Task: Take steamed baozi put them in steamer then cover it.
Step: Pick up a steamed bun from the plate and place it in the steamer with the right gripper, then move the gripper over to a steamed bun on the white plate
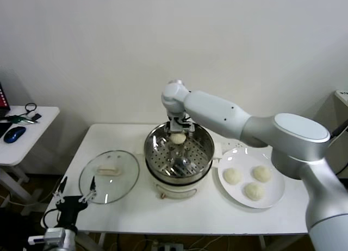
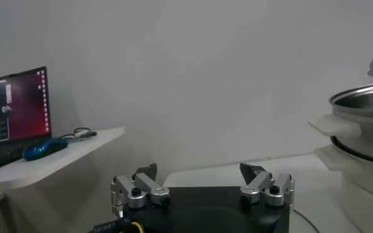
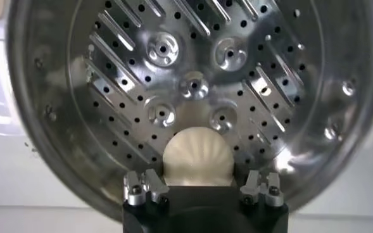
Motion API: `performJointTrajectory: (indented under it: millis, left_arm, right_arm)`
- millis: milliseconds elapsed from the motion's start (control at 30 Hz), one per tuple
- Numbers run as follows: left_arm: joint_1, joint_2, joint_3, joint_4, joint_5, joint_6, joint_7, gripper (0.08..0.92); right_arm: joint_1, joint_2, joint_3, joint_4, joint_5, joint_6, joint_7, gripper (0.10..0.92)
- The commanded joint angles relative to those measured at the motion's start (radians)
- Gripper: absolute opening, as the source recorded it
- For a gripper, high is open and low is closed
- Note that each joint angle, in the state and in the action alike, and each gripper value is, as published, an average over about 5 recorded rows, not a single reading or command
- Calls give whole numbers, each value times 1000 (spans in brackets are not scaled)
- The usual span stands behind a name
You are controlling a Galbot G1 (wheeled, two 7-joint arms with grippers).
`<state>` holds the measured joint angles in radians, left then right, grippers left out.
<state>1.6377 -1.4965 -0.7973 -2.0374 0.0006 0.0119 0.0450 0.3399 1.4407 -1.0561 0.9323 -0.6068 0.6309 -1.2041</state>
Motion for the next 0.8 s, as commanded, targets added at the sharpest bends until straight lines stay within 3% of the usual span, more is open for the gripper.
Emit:
performJointTrajectory:
  millis: [33,267,433,633,800]
  left_arm:
    - [-2,1,13,3,16,3,-3,823]
    - [-4,-1,27,6,26,3,-4,823]
    - [-2,-3,31,2,27,5,-3,823]
    - [-2,0,32,1,26,6,-3,823]
    - [4,3,32,-7,24,13,0,823]
  right_arm:
    - [-42,12,10,-6,-46,6,-1,712]
    - [-35,8,14,-6,-42,-1,4,811]
    - [0,-17,9,23,-3,12,2,822]
    - [73,-93,-11,113,115,-2,-2,823]
    - [177,-229,-80,237,268,-101,31,823]
